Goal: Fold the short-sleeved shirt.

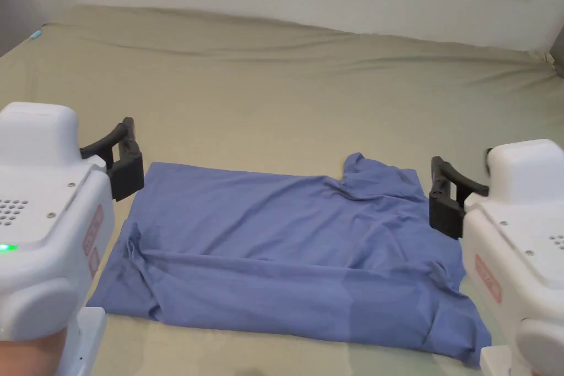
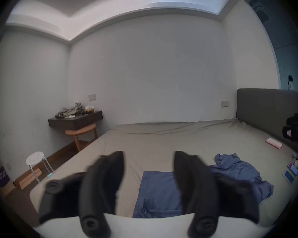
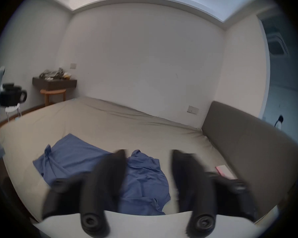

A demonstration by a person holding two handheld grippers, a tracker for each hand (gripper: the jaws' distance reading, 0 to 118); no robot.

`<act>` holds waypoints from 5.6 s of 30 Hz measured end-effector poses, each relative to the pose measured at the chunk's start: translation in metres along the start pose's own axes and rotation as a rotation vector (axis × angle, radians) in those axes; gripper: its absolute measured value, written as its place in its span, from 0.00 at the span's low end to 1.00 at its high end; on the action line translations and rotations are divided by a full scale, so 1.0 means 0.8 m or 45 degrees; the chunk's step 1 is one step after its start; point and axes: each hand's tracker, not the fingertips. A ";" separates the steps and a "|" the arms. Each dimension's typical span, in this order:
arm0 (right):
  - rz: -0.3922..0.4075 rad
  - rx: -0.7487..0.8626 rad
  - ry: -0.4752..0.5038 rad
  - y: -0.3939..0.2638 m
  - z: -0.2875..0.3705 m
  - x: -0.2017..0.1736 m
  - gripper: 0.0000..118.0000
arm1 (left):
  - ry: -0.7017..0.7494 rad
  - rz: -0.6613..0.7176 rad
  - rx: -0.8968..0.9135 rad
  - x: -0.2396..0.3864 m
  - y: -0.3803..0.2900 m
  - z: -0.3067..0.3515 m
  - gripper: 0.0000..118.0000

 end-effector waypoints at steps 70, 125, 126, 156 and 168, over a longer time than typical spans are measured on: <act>-0.334 -1.101 0.189 -0.267 -0.176 0.041 0.08 | -0.023 -0.015 -0.872 -0.022 -0.208 -0.121 0.06; 0.050 0.074 0.021 0.045 0.040 -0.021 0.33 | -0.037 -0.133 0.121 0.032 0.028 0.043 0.45; 0.050 0.079 0.026 0.041 0.039 -0.028 0.08 | -0.027 -0.162 0.113 0.037 0.026 0.042 0.29; -0.100 -0.304 -0.042 -0.091 -0.117 0.026 0.02 | -0.031 -0.096 -0.914 -0.048 -0.233 -0.330 0.95; -0.121 -0.416 -0.085 -0.107 -0.143 0.035 0.02 | 0.011 0.016 -1.029 -0.058 -0.254 -0.389 0.69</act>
